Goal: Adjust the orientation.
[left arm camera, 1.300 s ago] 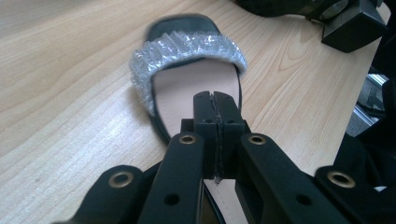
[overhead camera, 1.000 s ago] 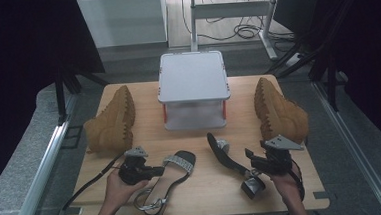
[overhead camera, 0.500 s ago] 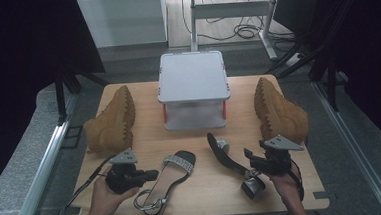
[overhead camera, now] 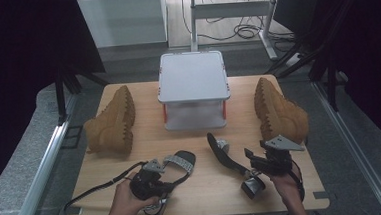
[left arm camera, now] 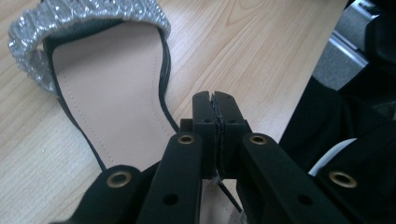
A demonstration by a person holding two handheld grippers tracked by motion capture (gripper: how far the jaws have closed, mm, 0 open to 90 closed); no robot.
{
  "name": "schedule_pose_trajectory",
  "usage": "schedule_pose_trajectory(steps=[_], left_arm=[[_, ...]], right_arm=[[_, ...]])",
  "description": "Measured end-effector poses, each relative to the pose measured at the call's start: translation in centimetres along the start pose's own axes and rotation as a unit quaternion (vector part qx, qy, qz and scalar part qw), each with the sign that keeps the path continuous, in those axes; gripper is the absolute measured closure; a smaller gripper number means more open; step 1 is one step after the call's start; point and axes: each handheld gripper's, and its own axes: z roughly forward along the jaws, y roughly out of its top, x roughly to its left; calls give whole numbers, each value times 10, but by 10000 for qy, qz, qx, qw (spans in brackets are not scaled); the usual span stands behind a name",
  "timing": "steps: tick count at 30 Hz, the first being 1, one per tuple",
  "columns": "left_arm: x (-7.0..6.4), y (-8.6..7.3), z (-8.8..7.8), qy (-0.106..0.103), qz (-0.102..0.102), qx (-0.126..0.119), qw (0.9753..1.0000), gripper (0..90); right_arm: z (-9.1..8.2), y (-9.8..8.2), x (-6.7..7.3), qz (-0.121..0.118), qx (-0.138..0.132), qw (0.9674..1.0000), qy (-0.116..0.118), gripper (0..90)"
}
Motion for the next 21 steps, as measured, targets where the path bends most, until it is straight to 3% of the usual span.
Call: schedule_pose_trajectory(steps=[4, 13, 14, 21], left_arm=[[0, -2, 7, 70, 31, 179, 9998, 891], [-1, -2, 9, 30, 9, 202, 9998, 897], [-1, -2, 10, -99, 10, 214, 9997, 897], [-2, -3, 15, -36, 43, 292, 9996, 900]], right_arm=[[0, 0, 1, 2, -6, 10000, 6, 348], [0, 0, 1, -16, 10, 10000, 1, 348], [1, 0, 0, -5, 15, 10000, 5, 347], [2, -1, 1, -11, 41, 10000, 2, 347]])
